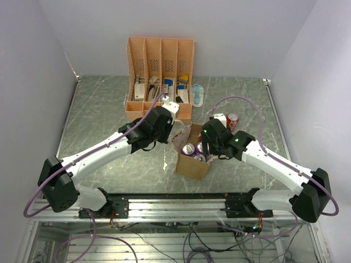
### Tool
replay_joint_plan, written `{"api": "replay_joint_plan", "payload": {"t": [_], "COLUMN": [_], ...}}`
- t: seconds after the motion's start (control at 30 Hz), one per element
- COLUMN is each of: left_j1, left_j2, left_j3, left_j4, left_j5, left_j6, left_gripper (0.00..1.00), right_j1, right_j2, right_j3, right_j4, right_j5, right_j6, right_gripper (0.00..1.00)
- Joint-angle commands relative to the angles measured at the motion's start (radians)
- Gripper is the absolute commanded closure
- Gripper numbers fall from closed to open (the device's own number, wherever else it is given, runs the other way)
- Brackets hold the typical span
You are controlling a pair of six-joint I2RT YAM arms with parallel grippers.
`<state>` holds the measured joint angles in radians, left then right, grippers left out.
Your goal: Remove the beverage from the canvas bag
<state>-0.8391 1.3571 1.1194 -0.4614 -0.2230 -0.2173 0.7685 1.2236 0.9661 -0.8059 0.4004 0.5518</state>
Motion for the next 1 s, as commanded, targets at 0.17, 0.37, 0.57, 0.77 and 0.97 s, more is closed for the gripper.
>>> {"api": "replay_joint_plan", "payload": {"t": [0.17,0.37,0.57,0.77,0.97], "left_j1": [0.012,0.012,0.012,0.013,0.012], "left_j2": [-0.001,0.001,0.011,0.005,0.008], "left_j3": [0.039,0.04,0.042,0.042,0.045], "left_j4": [-0.007,-0.008,-0.011,-0.009,-0.009], "left_j5": [-0.012,-0.013,-0.009,-0.015,-0.006], "left_j6": [0.015,0.016,0.018,0.02,0.021], "left_gripper": [0.93,0.93,0.93,0.93,0.93], "right_j1": [0.003,0.003,0.004,0.003,-0.006], "right_j2": [-0.029,-0.016,0.102,0.206,0.235], "right_j3": [0.029,0.092,0.165,0.217,0.175], "right_j4": [0.035,0.128,0.176,0.057,0.098], "right_j5": [-0.054,-0.026,0.028,0.239,0.255], "right_j6": [-0.013,0.01,0.063,0.223,0.25], "right_gripper": [0.3,0.3,0.28,0.28,0.26]}}
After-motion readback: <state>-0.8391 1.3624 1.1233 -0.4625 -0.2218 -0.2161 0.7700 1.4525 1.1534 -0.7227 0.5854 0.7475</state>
